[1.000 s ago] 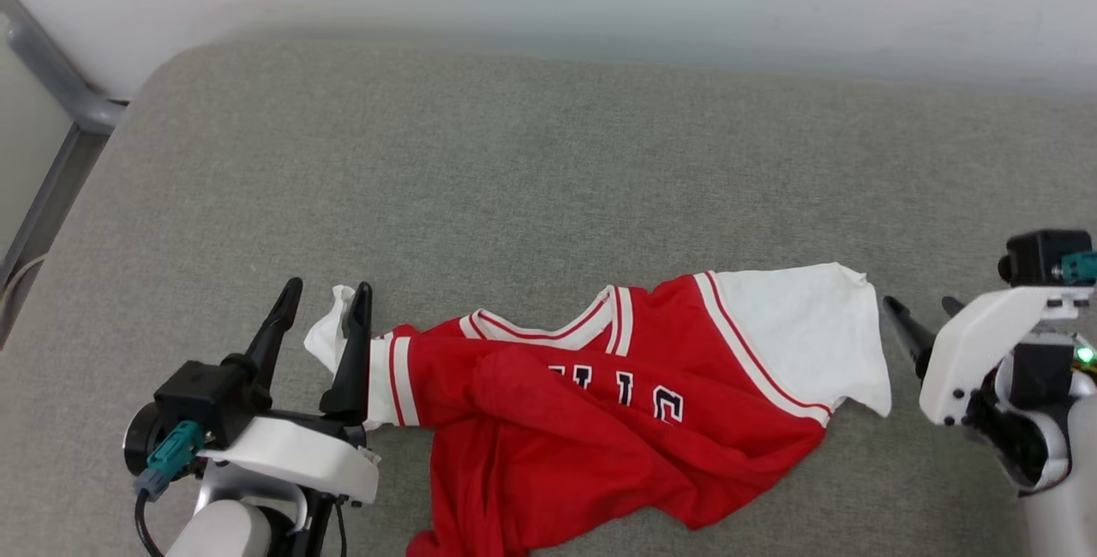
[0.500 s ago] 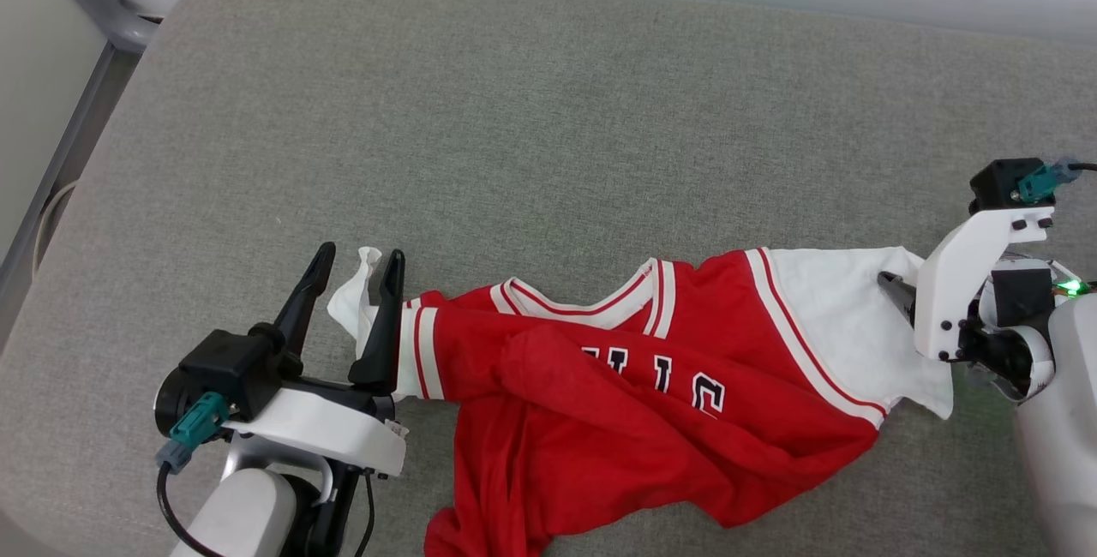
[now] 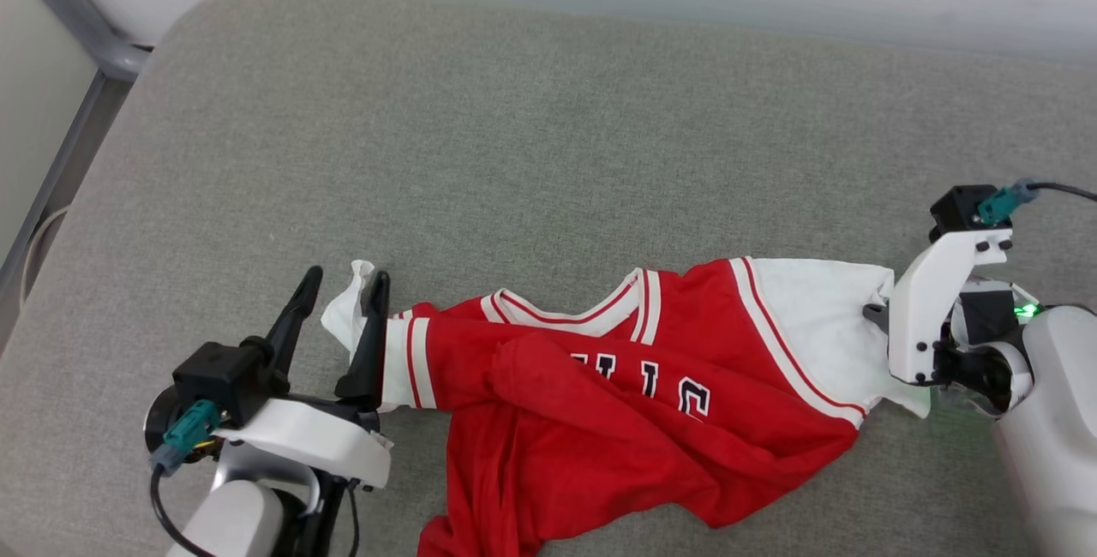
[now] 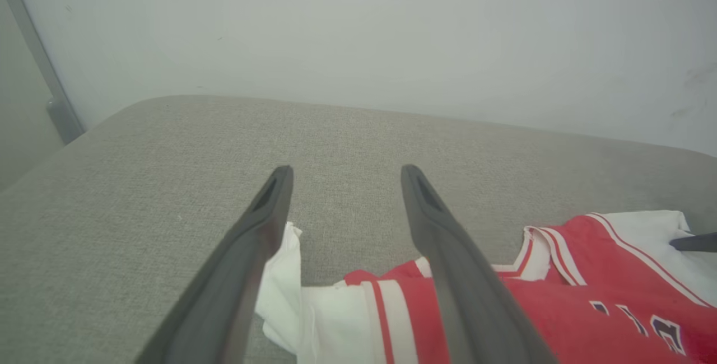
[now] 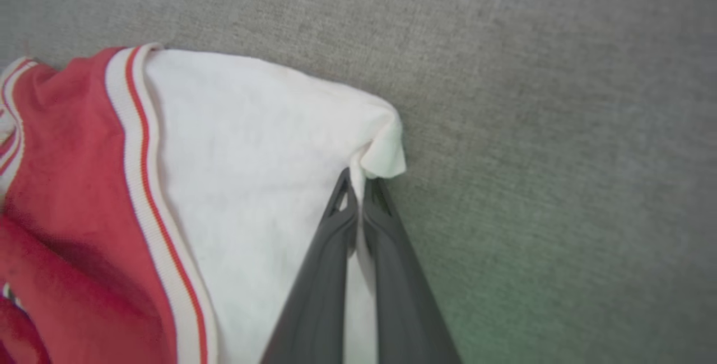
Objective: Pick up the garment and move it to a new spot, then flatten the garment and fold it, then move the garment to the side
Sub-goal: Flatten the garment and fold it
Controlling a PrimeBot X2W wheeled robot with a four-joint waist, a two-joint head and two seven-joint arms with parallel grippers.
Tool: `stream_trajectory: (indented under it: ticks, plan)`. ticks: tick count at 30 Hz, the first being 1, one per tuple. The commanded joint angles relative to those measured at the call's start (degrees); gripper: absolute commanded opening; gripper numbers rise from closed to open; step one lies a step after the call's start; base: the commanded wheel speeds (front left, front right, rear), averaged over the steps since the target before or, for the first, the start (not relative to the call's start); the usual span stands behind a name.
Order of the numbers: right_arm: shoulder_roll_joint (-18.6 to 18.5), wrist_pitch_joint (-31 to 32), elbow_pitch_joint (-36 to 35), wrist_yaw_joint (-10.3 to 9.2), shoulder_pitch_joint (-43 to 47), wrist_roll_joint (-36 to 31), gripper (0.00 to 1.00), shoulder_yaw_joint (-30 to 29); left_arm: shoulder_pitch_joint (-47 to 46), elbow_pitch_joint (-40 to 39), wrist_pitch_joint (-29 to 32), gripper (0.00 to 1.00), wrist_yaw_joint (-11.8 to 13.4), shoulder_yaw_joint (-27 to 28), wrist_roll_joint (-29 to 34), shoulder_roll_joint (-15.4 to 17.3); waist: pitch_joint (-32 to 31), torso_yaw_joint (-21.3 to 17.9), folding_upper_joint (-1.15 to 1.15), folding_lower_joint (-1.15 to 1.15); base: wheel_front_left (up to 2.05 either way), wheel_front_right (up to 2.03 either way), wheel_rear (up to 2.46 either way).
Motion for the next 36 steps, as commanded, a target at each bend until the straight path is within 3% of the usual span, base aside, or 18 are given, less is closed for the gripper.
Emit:
stream_trajectory:
  ticks: [1, 5, 10, 20, 27, 36]
  plan:
    - [-0.6, -1.8, -0.5, -0.06, 2.0, 0.8, 0.00, -0.5, 0.2, 0.3, 0.4, 1.00, -0.2, 0.4, -0.4, 0.7, -1.0, -0.5, 0.00, 0.00, 0.00, 0.00, 0.00]
    - [-1.6, -7.0, -5.9, -0.05, 3.1, 1.6, 0.00, -2.6, 0.3, 1.0, 2.8, 1.00, 0.0, 1.7, -1.6, 2.5, -2.7, -1.5, 0.00, 0.00, 0.00, 0.00, 0.00]
    - [-0.9, -9.2, -14.4, -0.05, 8.6, 0.6, 0.00, -5.6, -0.8, 1.1, 7.8, 1.00, -0.2, 3.6, -3.6, 6.2, -4.1, -3.6, 0.00, 0.00, 0.00, 0.00, 0.00]
    - [3.4, -7.3, -31.1, -0.04, 19.0, -2.9, 0.00, -10.0, -5.0, 3.1, 27.8, 1.00, -5.3, 3.0, -10.5, 14.6, -2.0, -9.2, 0.00, 0.00, 0.00, 0.00, 0.00]
    - [5.8, -6.5, -35.1, -0.04, 20.3, -3.2, 0.00, -9.6, -8.0, 6.7, 40.8, 1.00, -7.5, 0.7, -15.7, 16.4, 0.1, -12.2, 0.00, 0.00, 0.00, 0.00, 0.00]
    - [7.1, -6.8, -35.2, -0.04, 19.1, -2.4, 0.00, -8.4, -11.8, 16.3, 48.0, 1.00, -7.1, -2.1, -15.6, 16.9, 2.6, -14.0, 0.00, 0.00, 0.00, 0.00, 0.00]
